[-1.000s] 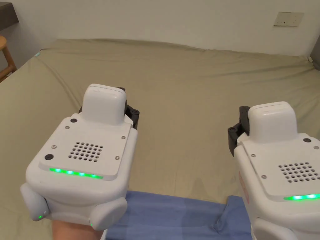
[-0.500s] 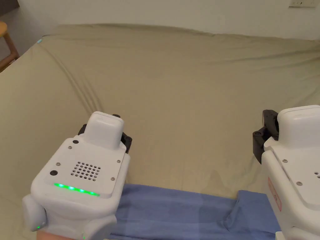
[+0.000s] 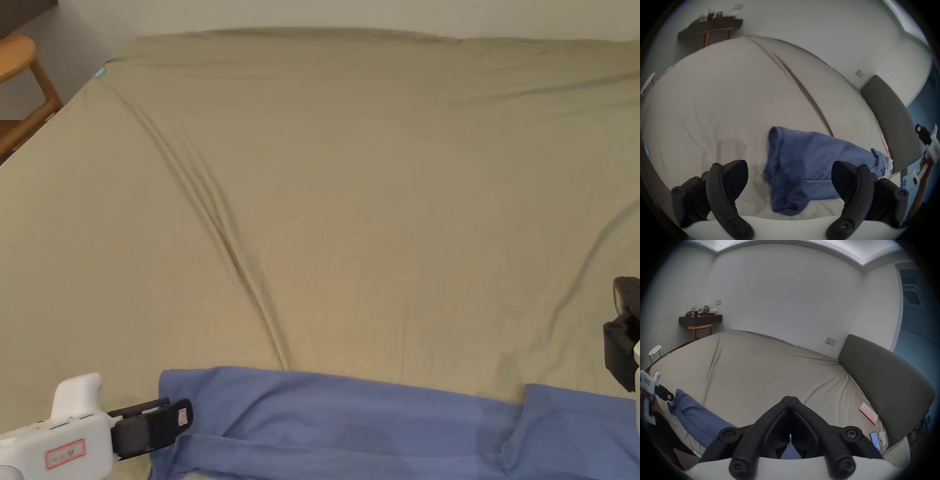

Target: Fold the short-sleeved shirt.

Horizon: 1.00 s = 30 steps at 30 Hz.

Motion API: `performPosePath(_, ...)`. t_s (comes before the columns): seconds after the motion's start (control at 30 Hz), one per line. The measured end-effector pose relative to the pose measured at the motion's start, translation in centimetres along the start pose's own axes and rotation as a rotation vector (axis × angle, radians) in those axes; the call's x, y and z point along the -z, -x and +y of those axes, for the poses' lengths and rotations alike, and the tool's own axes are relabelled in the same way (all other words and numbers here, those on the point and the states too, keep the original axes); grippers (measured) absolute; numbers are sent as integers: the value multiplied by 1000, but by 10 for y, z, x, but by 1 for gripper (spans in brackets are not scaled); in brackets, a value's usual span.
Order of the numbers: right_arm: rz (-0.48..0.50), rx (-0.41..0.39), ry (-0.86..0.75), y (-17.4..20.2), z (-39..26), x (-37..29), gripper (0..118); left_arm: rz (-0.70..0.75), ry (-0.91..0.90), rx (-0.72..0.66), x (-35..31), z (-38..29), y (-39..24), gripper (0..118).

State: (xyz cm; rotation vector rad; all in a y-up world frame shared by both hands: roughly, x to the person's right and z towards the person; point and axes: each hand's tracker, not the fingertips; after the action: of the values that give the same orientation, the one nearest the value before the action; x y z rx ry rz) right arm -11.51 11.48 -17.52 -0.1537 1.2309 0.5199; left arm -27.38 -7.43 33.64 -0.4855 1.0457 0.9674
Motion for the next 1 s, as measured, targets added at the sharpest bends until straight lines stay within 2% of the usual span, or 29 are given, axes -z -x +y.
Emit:
performPosePath(0.13,10,4,33,3,-4,1,0,-214,112,-166,24,8,34,107)
performPosePath(0.2,16,8,40,6,-4,-1,0,-244,193,-226,32,2,18,108)
performPosePath(0.27,17,2,44,9,-4,-3,0,-293,134,-235,29,1,19,109)
performPosePath(0.37,21,-33,46,14,-2,-8,0,-456,177,-394,43,-7,22,109)
performPosePath(0.4,21,-39,41,16,-1,-9,0,-508,190,-401,48,-11,17,109)
performPosePath(0.43,26,-42,40,17,0,-9,0,-479,157,-367,42,-8,1,106)
performPosePath(0.47,33,-41,40,18,1,-10,0,-489,148,-375,41,-7,-2,94)
performPosePath(0.5,38,-36,39,19,2,-10,0,-549,188,-455,49,-10,-5,64)
performPosePath(0.53,46,-33,39,21,3,-9,0,-514,246,-510,57,-16,-7,8)
performPosePath(0.57,52,-33,39,22,4,-9,0,-443,269,-499,69,-25,-11,7)
performPosePath(0.6,54,-33,38,22,5,-9,0,-304,290,-395,78,-31,-17,7)
performPosePath(0.63,55,-38,38,23,5,-10,0,-465,208,-421,74,-32,-16,7)
performPosePath(0.67,55,-41,38,23,6,-11,0,-515,199,-473,71,-30,-16,7)
performPosePath(0.7,54,-44,39,23,6,-13,0,-433,216,-470,78,-29,8,7)
performPosePath(0.73,55,-45,39,22,6,-14,0,-446,218,-463,79,-28,14,7)
performPosePath(1.0,49,-43,44,18,6,-18,0,-308,224,-218,45,5,-16,7)
